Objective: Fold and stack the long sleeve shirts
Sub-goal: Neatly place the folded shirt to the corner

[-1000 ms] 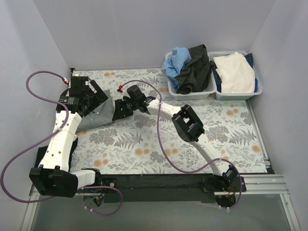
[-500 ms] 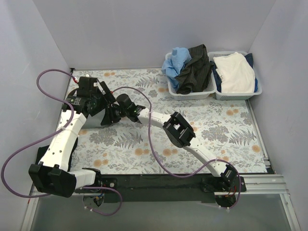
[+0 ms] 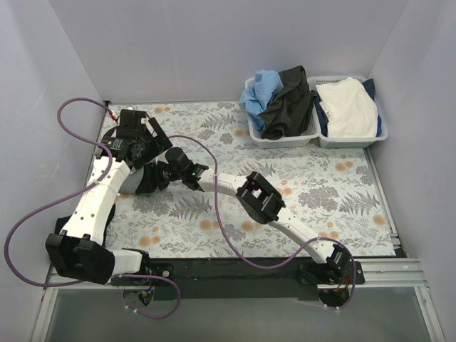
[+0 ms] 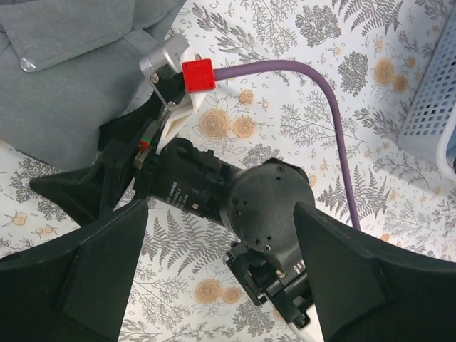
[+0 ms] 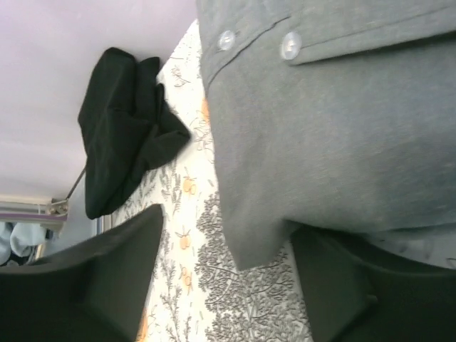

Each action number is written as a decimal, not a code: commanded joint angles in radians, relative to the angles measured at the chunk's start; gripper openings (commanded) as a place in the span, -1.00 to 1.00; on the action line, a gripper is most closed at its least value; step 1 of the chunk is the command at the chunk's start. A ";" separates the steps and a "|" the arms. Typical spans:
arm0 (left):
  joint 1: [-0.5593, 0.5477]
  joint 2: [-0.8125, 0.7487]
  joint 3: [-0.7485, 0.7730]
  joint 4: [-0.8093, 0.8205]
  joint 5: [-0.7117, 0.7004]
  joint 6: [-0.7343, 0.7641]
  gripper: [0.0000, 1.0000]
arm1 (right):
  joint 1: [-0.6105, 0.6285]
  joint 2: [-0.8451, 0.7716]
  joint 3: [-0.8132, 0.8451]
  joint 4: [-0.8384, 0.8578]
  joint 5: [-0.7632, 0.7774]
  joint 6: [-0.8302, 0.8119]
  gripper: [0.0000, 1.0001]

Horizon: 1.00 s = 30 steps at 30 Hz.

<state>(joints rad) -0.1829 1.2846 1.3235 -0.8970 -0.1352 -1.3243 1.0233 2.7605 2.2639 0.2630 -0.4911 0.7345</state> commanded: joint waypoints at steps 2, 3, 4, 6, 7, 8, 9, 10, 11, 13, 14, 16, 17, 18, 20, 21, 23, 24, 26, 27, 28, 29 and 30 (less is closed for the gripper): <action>-0.003 0.007 0.025 0.000 -0.053 0.017 0.68 | -0.031 -0.137 -0.200 0.018 0.026 -0.064 0.87; -0.003 0.012 0.026 0.003 -0.058 0.022 0.69 | -0.040 -0.224 -0.258 0.021 0.055 -0.079 0.91; -0.003 0.015 0.029 0.006 -0.064 0.026 0.70 | -0.046 -0.273 -0.317 0.025 0.069 -0.095 0.96; -0.003 0.018 0.034 0.029 -0.064 0.043 0.72 | -0.077 -0.407 -0.491 0.033 0.098 -0.127 0.97; -0.003 0.016 0.034 0.044 -0.043 0.051 0.72 | -0.086 -0.445 -0.548 0.035 0.092 -0.138 0.97; -0.003 0.016 0.031 0.073 -0.034 0.071 0.75 | -0.104 -0.526 -0.597 0.035 0.088 -0.161 0.97; -0.003 0.016 0.031 0.085 -0.021 0.076 0.78 | -0.111 -0.571 -0.712 0.030 0.098 -0.182 0.97; -0.003 0.021 0.031 0.095 0.012 0.082 0.82 | -0.115 -0.617 -0.766 0.021 0.112 -0.208 0.97; -0.003 0.022 0.028 0.116 0.023 0.102 0.96 | -0.120 -0.663 -0.814 -0.029 0.135 -0.237 0.97; -0.003 0.030 0.017 0.125 0.037 0.105 0.96 | -0.120 -0.800 -0.946 -0.103 0.254 -0.348 0.97; -0.003 0.032 0.010 0.135 0.031 0.109 0.96 | -0.120 -0.887 -0.986 -0.141 0.305 -0.383 0.98; -0.003 0.038 -0.015 0.142 0.014 0.125 0.96 | -0.123 -0.975 -1.088 -0.244 0.477 -0.452 0.97; -0.003 0.039 -0.024 0.156 -0.006 0.129 0.96 | -0.127 -1.057 -1.115 -0.261 0.546 -0.466 0.98; -0.003 0.042 -0.032 0.162 -0.013 0.145 0.96 | -0.132 -1.100 -1.141 -0.333 0.651 -0.475 0.97; -0.004 0.050 -0.046 0.173 -0.036 0.145 0.96 | -0.158 -1.221 -1.211 -0.367 0.732 -0.488 0.97; -0.003 0.051 -0.053 0.178 -0.040 0.148 0.96 | -0.170 -1.261 -1.233 -0.390 0.791 -0.488 0.97; -0.003 0.048 -0.090 0.205 -0.034 0.152 0.96 | -0.209 -1.372 -1.276 -0.410 0.824 -0.495 0.97; -0.003 0.047 -0.104 0.214 -0.021 0.151 0.96 | -0.218 -1.404 -1.287 -0.413 0.856 -0.501 0.97; -0.004 0.035 -0.160 0.257 0.005 0.146 0.96 | -0.250 -1.488 -1.313 -0.421 0.876 -0.530 0.97; -0.012 0.032 -0.184 0.276 0.037 0.148 0.96 | -0.259 -1.512 -1.317 -0.427 0.890 -0.537 0.97; -0.018 0.027 -0.200 0.303 0.045 0.146 0.96 | -0.278 -1.530 -1.322 -0.438 0.899 -0.543 0.97; -0.027 0.022 -0.236 0.319 0.048 0.143 0.96 | -0.288 -1.558 -1.327 -0.445 0.905 -0.552 0.97; -0.044 0.018 -0.251 0.331 0.051 0.140 0.96 | -0.298 -1.567 -1.327 -0.453 0.911 -0.557 0.97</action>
<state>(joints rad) -0.1898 1.3418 1.1378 -0.6483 -0.1223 -1.1927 0.7540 1.2598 0.9504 -0.1463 0.3141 0.2337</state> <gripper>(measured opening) 0.981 0.985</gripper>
